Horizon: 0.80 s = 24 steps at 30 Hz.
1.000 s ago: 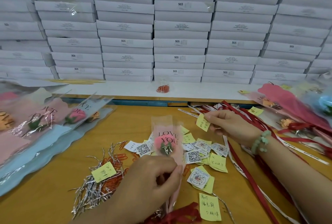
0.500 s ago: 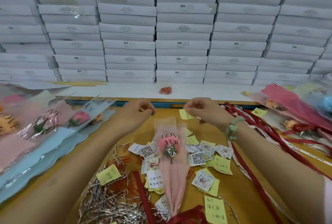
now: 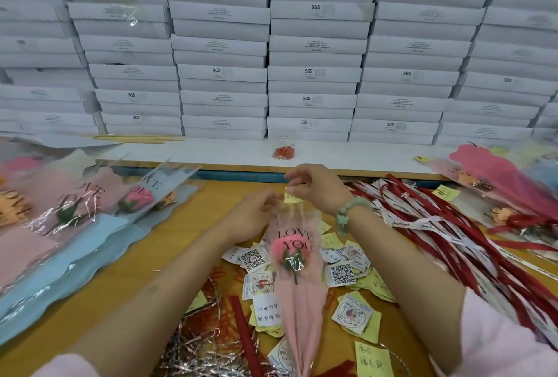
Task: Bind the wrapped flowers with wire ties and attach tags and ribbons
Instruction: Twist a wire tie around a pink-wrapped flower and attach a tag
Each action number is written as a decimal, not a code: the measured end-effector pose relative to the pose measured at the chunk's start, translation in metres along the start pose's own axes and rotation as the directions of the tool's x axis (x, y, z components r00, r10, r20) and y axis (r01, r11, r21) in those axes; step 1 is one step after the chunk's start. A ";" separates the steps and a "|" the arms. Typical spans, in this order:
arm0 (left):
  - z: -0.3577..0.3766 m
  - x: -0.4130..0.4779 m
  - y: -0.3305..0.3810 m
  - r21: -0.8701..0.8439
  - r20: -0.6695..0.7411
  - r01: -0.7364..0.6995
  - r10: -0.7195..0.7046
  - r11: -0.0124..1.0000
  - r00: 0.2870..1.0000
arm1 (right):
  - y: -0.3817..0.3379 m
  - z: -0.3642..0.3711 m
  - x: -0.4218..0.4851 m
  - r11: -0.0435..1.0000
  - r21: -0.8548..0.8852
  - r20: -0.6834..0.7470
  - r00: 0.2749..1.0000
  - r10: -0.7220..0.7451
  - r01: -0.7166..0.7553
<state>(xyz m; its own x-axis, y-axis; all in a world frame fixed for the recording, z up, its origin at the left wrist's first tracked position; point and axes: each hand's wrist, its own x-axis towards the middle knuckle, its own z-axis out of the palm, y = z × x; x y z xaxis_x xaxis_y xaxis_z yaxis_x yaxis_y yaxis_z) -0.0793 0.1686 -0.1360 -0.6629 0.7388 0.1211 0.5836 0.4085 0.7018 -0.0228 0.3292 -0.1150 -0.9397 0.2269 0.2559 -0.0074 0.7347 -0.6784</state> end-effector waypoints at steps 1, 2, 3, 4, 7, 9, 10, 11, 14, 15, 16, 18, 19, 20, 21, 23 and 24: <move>0.000 0.000 -0.002 -0.039 -0.014 0.001 -0.001 0.999 1.000 | 0.001 0.002 0.001 1.000 -0.013 0.007 1.000 0.008 -0.008; 0.000 0.000 -0.003 -0.067 -0.030 0.002 -0.004 0.998 1.000 | 0.002 0.002 0.001 1.000 -0.028 0.023 1.000 0.011 -0.011; -0.001 0.001 -0.004 -0.089 -0.045 -0.003 -0.001 0.996 0.999 | 0.003 0.002 0.001 0.999 -0.036 0.049 0.999 0.008 -0.006; -0.001 0.001 -0.004 -0.102 -0.059 -0.010 0.004 0.995 0.998 | 0.004 0.002 0.001 0.999 -0.034 0.087 0.996 -0.005 0.008; 0.000 0.002 -0.003 -0.143 -0.117 -0.039 0.022 0.989 0.993 | 0.005 0.001 -0.002 0.998 -0.006 0.194 0.980 -0.055 0.058; 0.001 0.001 -0.002 -0.175 -0.143 -0.056 0.031 0.983 0.989 | 0.004 0.004 -0.003 0.997 -0.019 0.203 0.977 -0.068 0.073; 0.002 0.001 -0.001 -0.194 -0.147 -0.058 0.029 0.979 0.989 | 0.005 0.005 -0.002 0.997 -0.010 0.189 0.980 -0.069 0.072; 0.002 0.001 -0.002 -0.227 -0.145 -0.057 0.025 0.972 0.989 | 0.005 0.006 -0.002 0.998 0.020 0.173 0.983 -0.063 0.060; 0.001 0.000 -0.001 -0.331 -0.129 -0.019 -0.026 0.943 0.991 | 0.007 0.006 -0.003 0.986 0.164 0.140 0.990 -0.013 -0.010; 0.000 0.000 -0.001 -0.350 -0.130 -0.019 -0.029 0.937 0.991 | 0.007 0.005 -0.004 0.981 0.190 0.134 0.991 0.006 -0.032; 0.000 0.000 -0.002 -0.356 -0.131 -0.021 -0.028 0.934 0.991 | 0.008 0.006 -0.004 0.974 0.221 0.128 0.991 0.026 -0.055; -0.001 -0.001 -0.002 -0.339 -0.140 -0.032 -0.016 0.940 0.990 | 0.007 0.006 -0.004 0.960 0.257 0.129 0.988 0.083 -0.114; -0.001 -0.001 -0.004 -0.330 -0.142 -0.045 -0.003 0.943 0.990 | 0.007 0.006 -0.004 0.956 0.254 0.141 0.983 0.116 -0.149; -0.001 -0.002 -0.003 -0.318 -0.142 -0.046 0.000 0.947 0.990 | 0.008 0.006 -0.004 0.948 0.255 0.169 0.974 0.148 -0.189; -0.001 -0.001 -0.004 -0.313 -0.145 -0.054 0.009 0.948 0.989 | 0.008 0.006 -0.005 0.941 0.245 0.202 0.962 0.185 -0.232; -0.002 -0.001 -0.004 -0.299 -0.141 -0.057 0.015 0.953 0.990 | 0.005 0.007 -0.007 0.933 0.238 0.191 0.955 0.228 -0.271; -0.003 -0.002 -0.003 -0.292 -0.139 -0.052 0.012 0.955 0.990 | 0.003 0.008 -0.006 0.944 0.235 0.099 0.972 0.214 -0.232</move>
<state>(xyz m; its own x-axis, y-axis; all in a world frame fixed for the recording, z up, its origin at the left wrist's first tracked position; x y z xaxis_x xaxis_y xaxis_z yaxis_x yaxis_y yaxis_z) -0.0806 0.1646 -0.1362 -0.7147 0.6621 0.2253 0.4546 0.1949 0.8691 -0.0199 0.3252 -0.1241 -0.9487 0.3141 0.0353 0.1304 0.4906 -0.8616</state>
